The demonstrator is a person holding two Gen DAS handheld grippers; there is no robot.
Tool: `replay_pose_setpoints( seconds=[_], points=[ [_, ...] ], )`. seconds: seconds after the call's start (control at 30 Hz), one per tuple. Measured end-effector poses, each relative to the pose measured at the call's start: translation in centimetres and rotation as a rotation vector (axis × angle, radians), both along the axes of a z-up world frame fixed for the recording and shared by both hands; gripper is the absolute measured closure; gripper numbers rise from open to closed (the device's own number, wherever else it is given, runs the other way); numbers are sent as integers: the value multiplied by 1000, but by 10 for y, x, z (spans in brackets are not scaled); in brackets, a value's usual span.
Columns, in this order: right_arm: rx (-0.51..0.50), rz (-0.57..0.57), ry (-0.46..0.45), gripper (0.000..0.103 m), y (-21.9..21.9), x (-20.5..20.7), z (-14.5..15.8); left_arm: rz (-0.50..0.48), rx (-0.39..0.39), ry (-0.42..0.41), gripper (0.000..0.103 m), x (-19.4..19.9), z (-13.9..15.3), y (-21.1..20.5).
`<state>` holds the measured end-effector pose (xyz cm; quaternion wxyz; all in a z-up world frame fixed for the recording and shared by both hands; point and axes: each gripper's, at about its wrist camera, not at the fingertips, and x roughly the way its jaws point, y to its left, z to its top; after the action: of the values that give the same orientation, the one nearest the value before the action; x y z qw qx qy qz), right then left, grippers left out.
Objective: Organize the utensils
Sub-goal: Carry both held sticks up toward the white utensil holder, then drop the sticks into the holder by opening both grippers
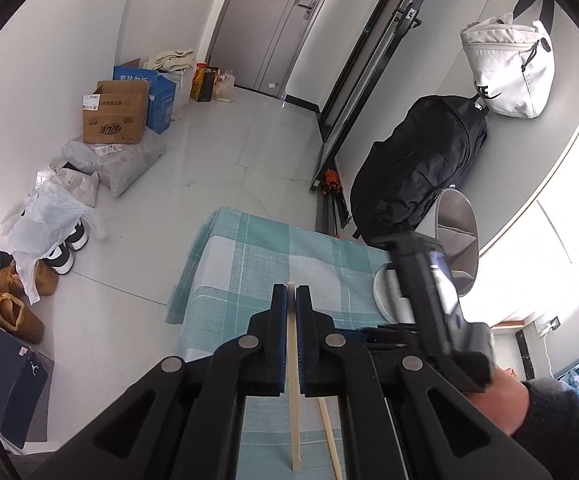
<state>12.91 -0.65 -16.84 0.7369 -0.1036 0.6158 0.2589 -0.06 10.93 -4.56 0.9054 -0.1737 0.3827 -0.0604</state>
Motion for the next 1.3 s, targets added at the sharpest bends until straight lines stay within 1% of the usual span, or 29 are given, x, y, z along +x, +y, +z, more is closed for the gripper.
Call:
replay_pose_setpoints(
  seconds=[0.07, 0.13, 0.17, 0.2, 0.23, 0.3, 0.37, 0.53, 0.57, 0.67, 0.77, 0.83, 0.9, 0.93, 1.03, 1.13, 1.3],
  points=[
    [-31, 21, -25, 79, 9, 0, 2, -5, 3, -8, 103, -1, 2, 0],
    [-80, 47, -42, 76, 15, -4, 3, -11, 0, -17, 103, -2, 4, 1],
    [-111, 58, -65, 77, 20, -7, 3, -10, 0, -20, 103, -2, 5, 0],
    [-135, 64, -84, 80, 22, -9, 2, -8, -3, -20, 103, -3, 4, 2],
    [-146, 65, -107, 92, 21, -14, 3, -5, -3, -20, 103, -2, 4, 4],
    [-131, 53, -122, 96, 18, -12, 3, -5, -14, -19, 103, -2, 4, 7],
    [-69, 4, -107, 97, 6, -9, 3, -1, -14, -23, 103, -3, 4, 8],
    [103, -80, -141, 97, -21, -14, 26, 5, -18, -29, 103, -7, 6, 9],
    [149, -94, -158, 97, -28, -17, 35, 6, -20, -30, 103, -7, 7, 9],
    [238, -110, -229, 97, -46, -30, 59, 3, -15, -37, 103, -8, 9, 6],
    [330, -120, -304, 97, -69, -50, 85, -14, 8, -55, 103, -11, 14, -4],
    [368, -130, -347, 97, -81, -64, 98, -27, 17, -62, 103, -12, 18, -11],
    [425, -139, -385, 97, -102, -78, 113, -45, 23, -69, 103, -12, 21, -18],
    [431, -142, -399, 97, -103, -76, 118, -52, 32, -75, 103, -13, 23, -22],
    [471, -156, -437, 97, -120, -89, 132, -71, 57, -87, 103, -13, 28, -32],
    [501, -174, -480, 97, -136, -97, 141, -83, 69, -96, 103, -12, 35, -41],
    [542, -189, -524, 98, -150, -103, 153, -105, 103, -113, 103, -10, 48, -56]
  ],
)
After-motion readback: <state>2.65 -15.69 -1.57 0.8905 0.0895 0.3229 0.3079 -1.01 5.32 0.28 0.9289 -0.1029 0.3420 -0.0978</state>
